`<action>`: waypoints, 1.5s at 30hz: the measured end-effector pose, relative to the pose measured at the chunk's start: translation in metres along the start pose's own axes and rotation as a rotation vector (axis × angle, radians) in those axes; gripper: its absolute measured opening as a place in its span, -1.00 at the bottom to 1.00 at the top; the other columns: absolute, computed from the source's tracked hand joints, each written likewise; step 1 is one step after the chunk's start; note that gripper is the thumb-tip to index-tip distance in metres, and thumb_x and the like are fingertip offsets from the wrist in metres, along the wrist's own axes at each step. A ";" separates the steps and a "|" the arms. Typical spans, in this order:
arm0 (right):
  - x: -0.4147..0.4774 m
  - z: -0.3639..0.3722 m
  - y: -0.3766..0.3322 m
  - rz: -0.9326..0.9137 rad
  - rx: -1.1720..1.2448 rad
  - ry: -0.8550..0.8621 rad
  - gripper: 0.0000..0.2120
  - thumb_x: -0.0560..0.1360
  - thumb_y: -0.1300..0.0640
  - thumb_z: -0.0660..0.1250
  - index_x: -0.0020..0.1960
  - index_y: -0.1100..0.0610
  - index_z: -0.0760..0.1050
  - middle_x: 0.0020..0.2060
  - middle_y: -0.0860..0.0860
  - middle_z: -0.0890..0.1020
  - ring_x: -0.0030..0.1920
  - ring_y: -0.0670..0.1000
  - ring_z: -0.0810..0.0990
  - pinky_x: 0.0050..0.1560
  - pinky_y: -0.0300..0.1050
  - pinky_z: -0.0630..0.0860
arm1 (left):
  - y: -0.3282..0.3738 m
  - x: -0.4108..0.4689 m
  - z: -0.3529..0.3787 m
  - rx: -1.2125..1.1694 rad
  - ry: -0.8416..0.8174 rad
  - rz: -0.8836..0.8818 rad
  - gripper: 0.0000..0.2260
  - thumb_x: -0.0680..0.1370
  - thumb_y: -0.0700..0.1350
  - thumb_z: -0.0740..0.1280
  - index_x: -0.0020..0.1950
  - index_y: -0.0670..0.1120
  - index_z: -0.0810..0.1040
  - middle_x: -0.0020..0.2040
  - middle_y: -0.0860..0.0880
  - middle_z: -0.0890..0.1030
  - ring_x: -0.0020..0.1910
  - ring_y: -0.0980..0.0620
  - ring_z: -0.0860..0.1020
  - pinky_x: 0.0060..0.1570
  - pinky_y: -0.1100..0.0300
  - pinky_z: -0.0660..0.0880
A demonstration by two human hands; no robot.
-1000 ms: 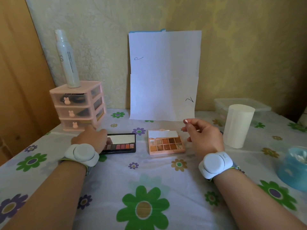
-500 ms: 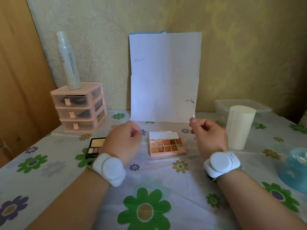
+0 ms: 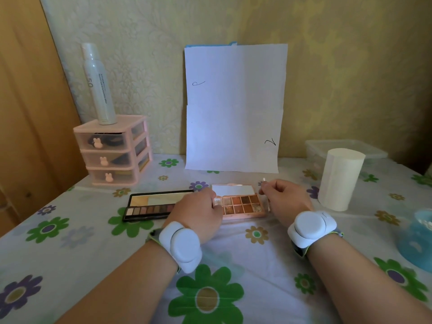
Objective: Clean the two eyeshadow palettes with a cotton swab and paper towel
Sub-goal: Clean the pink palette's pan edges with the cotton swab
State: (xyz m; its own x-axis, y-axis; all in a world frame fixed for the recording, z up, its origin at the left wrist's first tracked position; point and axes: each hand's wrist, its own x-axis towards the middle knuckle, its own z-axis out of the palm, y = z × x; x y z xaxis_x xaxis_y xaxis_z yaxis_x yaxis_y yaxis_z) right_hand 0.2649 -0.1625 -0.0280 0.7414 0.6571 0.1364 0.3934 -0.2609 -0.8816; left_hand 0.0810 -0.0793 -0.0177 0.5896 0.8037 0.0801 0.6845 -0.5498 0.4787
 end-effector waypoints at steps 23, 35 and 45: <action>0.004 0.004 -0.001 0.021 0.126 0.013 -0.69 0.58 -0.10 0.24 -0.18 0.03 0.65 -0.22 -0.03 0.70 -0.11 0.09 0.65 0.04 0.05 0.59 | -0.001 0.015 0.006 -1.315 0.022 -0.256 -0.77 0.61 -0.31 0.36 0.27 -0.21 0.53 0.12 -0.25 0.69 -0.01 -0.19 0.72 -0.16 -0.03 0.70; -0.003 0.005 -0.005 -0.078 0.223 0.064 -0.67 0.60 -0.09 0.23 -0.18 0.03 0.66 -0.24 -0.09 0.72 -0.16 0.02 0.68 0.02 0.04 0.60 | 0.005 0.007 0.003 -1.595 -0.262 -0.258 -0.66 0.70 -0.06 0.14 0.32 -0.23 0.55 0.15 -0.29 0.69 0.10 -0.31 0.69 0.06 -0.24 0.64; -0.010 0.005 -0.013 -0.160 0.264 0.082 -0.70 0.61 -0.07 0.24 -0.16 0.05 0.63 -0.25 -0.13 0.71 -0.32 -0.11 0.63 -0.19 -0.15 0.50 | 0.008 0.007 0.002 -1.689 -0.206 -0.286 -0.58 0.72 0.04 0.04 0.26 -0.17 0.57 0.12 -0.26 0.71 0.06 -0.33 0.69 0.07 -0.34 0.58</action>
State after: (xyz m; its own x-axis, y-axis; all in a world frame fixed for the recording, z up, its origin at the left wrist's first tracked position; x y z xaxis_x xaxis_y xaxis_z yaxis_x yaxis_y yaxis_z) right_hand 0.2493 -0.1624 -0.0204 0.7271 0.6126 0.3099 0.3624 0.0408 -0.9311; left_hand 0.0918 -0.0785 -0.0146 0.6722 0.7116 -0.2042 -0.3229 0.5300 0.7841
